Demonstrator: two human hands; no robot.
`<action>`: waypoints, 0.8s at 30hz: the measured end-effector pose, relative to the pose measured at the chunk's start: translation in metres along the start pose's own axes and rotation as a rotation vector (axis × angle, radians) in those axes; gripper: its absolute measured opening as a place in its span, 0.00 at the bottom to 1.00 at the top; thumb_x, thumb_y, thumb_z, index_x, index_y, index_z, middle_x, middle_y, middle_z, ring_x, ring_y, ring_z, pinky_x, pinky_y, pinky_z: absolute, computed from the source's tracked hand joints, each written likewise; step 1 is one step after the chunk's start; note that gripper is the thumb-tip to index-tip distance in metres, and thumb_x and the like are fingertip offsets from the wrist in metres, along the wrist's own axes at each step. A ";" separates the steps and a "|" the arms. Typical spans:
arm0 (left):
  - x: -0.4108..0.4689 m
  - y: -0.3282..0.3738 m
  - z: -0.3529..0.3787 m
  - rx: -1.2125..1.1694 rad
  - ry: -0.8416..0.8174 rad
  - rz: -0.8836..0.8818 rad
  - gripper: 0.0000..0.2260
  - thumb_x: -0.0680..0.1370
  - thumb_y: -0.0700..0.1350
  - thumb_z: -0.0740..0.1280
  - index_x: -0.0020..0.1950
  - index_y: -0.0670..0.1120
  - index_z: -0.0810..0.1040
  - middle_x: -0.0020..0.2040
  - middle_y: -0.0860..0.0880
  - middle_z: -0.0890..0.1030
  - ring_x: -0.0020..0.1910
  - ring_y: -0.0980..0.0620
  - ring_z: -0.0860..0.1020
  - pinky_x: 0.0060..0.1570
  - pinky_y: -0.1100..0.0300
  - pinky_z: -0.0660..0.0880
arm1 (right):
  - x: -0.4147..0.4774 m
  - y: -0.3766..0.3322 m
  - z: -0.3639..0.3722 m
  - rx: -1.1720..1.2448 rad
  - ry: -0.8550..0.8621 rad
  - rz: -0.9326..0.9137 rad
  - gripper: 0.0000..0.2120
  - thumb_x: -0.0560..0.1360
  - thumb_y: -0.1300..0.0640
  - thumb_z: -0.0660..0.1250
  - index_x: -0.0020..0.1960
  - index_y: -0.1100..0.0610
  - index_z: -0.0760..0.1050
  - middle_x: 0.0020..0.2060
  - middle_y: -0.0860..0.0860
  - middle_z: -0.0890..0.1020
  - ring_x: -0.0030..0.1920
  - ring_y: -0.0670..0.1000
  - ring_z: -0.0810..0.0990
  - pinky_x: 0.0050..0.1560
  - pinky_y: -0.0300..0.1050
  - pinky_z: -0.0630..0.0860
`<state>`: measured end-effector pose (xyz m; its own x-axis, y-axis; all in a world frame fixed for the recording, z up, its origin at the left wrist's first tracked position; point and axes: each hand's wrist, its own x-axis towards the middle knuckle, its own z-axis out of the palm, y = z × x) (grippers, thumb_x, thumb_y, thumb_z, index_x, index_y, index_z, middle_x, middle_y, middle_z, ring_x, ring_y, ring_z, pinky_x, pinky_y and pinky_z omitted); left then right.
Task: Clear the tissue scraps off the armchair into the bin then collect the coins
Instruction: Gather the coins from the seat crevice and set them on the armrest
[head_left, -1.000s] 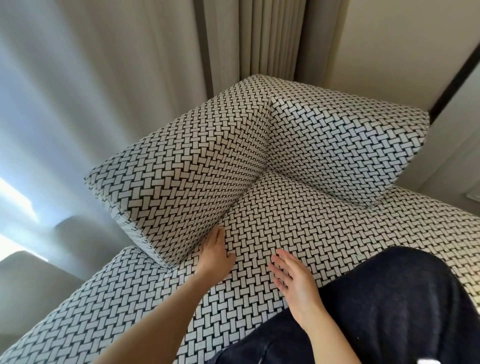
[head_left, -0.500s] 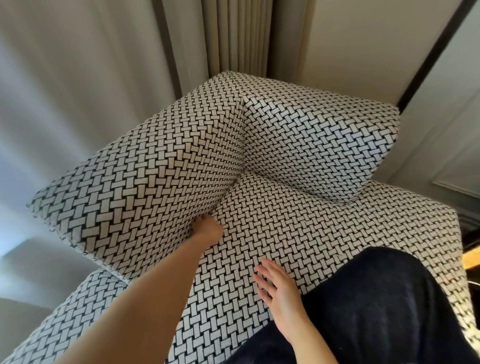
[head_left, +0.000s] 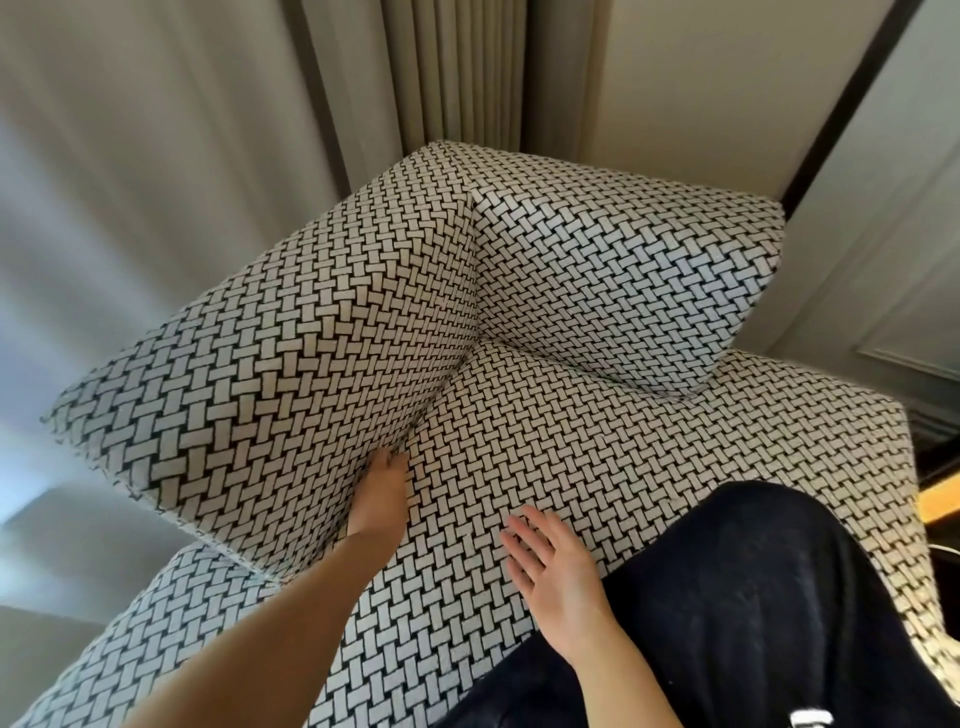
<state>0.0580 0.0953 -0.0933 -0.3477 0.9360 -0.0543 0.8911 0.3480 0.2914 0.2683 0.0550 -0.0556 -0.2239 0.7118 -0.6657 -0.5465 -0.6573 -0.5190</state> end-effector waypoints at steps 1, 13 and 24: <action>-0.001 0.000 -0.002 -0.009 0.016 0.000 0.23 0.77 0.29 0.57 0.70 0.46 0.66 0.69 0.44 0.65 0.60 0.46 0.74 0.61 0.57 0.72 | -0.002 -0.001 0.000 0.026 -0.012 0.014 0.17 0.81 0.50 0.56 0.62 0.58 0.74 0.58 0.56 0.80 0.60 0.55 0.77 0.68 0.54 0.66; -0.056 0.029 -0.025 -0.661 0.100 -0.115 0.10 0.77 0.39 0.65 0.58 0.46 0.77 0.43 0.54 0.80 0.42 0.57 0.79 0.43 0.65 0.78 | -0.014 -0.008 0.000 0.212 -0.124 0.101 0.26 0.78 0.41 0.55 0.66 0.58 0.71 0.62 0.58 0.77 0.64 0.57 0.74 0.70 0.56 0.62; -0.099 0.106 -0.062 -0.927 -0.231 0.278 0.09 0.74 0.35 0.70 0.50 0.47 0.80 0.38 0.51 0.84 0.38 0.60 0.81 0.41 0.70 0.76 | -0.024 -0.012 -0.003 0.324 -0.228 0.088 0.32 0.78 0.38 0.53 0.63 0.65 0.73 0.57 0.62 0.80 0.66 0.56 0.71 0.70 0.53 0.62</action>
<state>0.1691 0.0360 0.0024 -0.0078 0.9996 -0.0267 0.3180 0.0278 0.9477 0.2825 0.0453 -0.0352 -0.4343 0.7171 -0.5452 -0.7351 -0.6319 -0.2455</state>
